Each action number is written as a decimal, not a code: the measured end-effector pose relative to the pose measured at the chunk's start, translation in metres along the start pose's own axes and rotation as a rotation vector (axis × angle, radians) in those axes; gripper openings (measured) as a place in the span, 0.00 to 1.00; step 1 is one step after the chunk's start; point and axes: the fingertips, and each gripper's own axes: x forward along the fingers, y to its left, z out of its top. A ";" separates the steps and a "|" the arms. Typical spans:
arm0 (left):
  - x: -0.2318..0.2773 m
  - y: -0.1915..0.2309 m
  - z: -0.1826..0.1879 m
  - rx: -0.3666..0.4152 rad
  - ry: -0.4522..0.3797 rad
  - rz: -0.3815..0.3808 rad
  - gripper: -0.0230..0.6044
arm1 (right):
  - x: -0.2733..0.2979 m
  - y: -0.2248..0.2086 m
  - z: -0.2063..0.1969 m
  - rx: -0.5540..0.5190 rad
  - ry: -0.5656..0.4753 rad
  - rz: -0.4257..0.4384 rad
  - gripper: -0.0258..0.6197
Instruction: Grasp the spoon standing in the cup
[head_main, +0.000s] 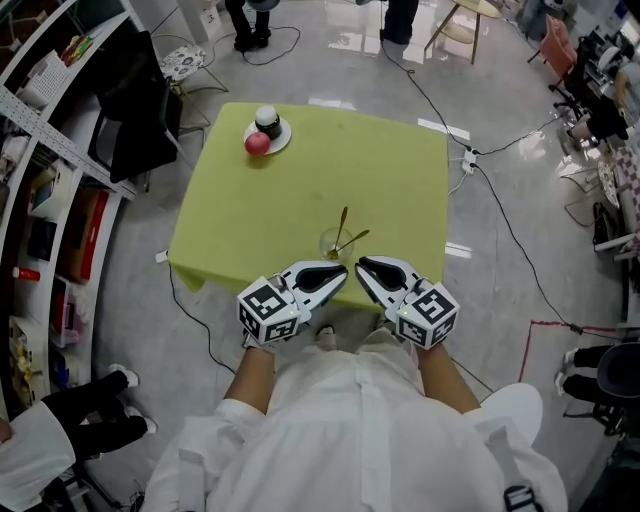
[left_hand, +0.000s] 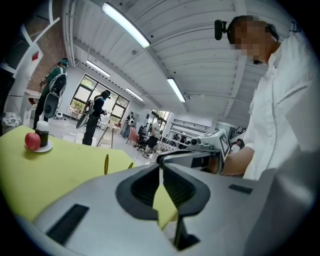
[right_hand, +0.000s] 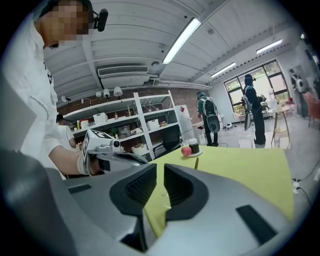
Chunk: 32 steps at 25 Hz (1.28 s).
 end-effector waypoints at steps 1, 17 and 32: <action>0.001 0.002 -0.001 -0.004 0.002 0.002 0.08 | 0.001 -0.002 -0.002 0.003 0.005 0.000 0.11; 0.005 0.015 -0.011 -0.032 0.010 0.057 0.08 | 0.019 -0.049 -0.036 0.055 0.142 -0.008 0.19; 0.004 0.023 -0.016 -0.044 0.038 0.069 0.08 | 0.040 -0.080 -0.061 0.149 0.216 -0.032 0.19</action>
